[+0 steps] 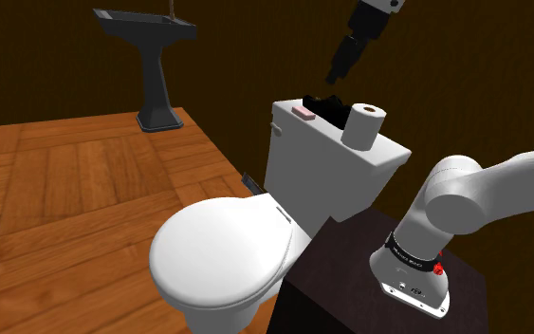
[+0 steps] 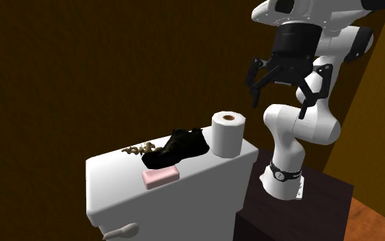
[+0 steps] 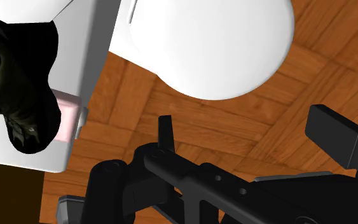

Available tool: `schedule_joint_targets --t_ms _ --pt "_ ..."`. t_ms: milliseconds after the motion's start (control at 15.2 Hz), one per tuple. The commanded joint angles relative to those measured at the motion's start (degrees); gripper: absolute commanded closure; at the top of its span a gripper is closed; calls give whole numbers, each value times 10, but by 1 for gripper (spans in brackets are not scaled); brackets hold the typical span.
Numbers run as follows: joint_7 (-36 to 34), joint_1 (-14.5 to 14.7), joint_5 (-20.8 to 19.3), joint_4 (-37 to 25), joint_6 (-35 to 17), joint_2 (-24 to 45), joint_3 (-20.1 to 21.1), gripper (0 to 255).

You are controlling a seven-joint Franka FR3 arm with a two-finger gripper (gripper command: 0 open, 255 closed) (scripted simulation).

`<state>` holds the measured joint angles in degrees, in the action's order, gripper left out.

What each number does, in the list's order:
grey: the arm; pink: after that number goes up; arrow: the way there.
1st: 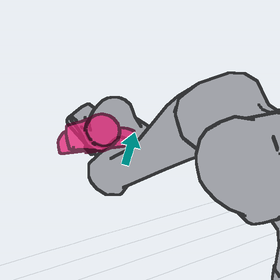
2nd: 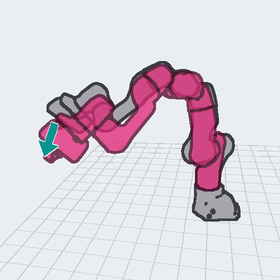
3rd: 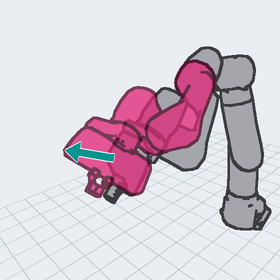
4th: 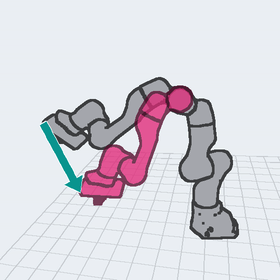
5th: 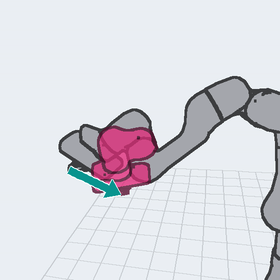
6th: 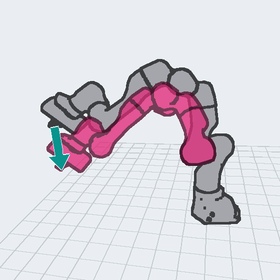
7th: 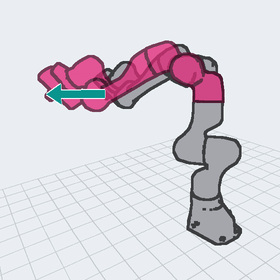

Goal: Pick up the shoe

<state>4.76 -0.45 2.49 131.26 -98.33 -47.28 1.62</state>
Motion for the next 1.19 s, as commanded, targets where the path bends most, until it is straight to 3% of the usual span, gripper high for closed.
schedule_joint_targets --t_ms 0,660,1122 --pt "0 0 0 0 0 0 0 0" --pt "134 -26 -30 85 -167 9 -140 0" --pt "242 -17 -22 94 -284 69 -256 0"
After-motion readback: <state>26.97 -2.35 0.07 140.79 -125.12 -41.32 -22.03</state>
